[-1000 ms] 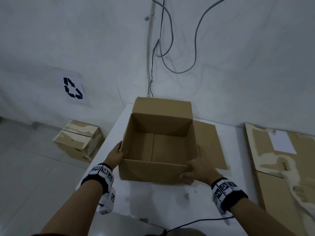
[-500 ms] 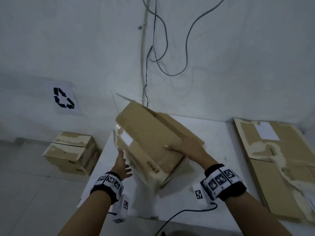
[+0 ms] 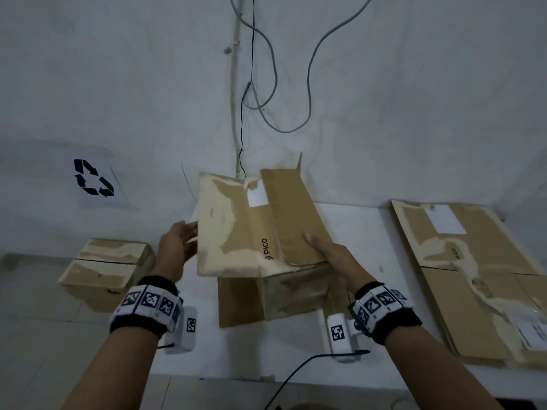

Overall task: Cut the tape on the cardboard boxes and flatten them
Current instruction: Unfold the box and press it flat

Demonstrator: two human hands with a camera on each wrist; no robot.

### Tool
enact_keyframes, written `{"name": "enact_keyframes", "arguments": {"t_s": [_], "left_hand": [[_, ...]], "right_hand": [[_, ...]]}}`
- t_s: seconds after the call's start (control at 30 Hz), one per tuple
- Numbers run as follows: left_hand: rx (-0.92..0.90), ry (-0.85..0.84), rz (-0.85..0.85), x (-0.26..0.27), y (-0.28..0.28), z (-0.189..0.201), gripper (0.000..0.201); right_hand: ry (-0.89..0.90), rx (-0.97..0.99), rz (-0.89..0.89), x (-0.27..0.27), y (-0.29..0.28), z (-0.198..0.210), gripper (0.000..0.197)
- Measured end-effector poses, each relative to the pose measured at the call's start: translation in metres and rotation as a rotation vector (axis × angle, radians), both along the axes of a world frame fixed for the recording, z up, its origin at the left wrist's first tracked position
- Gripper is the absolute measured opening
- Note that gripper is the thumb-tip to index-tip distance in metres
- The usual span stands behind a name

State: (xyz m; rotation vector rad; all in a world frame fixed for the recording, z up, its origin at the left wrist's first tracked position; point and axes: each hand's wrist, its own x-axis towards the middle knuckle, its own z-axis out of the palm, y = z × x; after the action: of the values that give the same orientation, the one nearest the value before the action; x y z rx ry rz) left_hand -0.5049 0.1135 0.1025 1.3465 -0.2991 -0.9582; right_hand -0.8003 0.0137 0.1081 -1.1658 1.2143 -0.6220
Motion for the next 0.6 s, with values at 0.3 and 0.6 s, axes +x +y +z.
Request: {"name": "enact_keyframes", "arguments": {"t_s": [0.3, 0.6], "left_hand": [[-0.028, -0.807, -0.453, -0.119, -0.054, 0.027, 0.077], [0.243, -0.791, -0.294, -0.138, -0.078, -0.006, 0.143]], "right_hand": [[0.106, 0.014, -0.042, -0.008, -0.005, -0.01, 0.057], [-0.002, -0.07, 0.033, -0.019, 0.004, -0.015, 0.053]]}}
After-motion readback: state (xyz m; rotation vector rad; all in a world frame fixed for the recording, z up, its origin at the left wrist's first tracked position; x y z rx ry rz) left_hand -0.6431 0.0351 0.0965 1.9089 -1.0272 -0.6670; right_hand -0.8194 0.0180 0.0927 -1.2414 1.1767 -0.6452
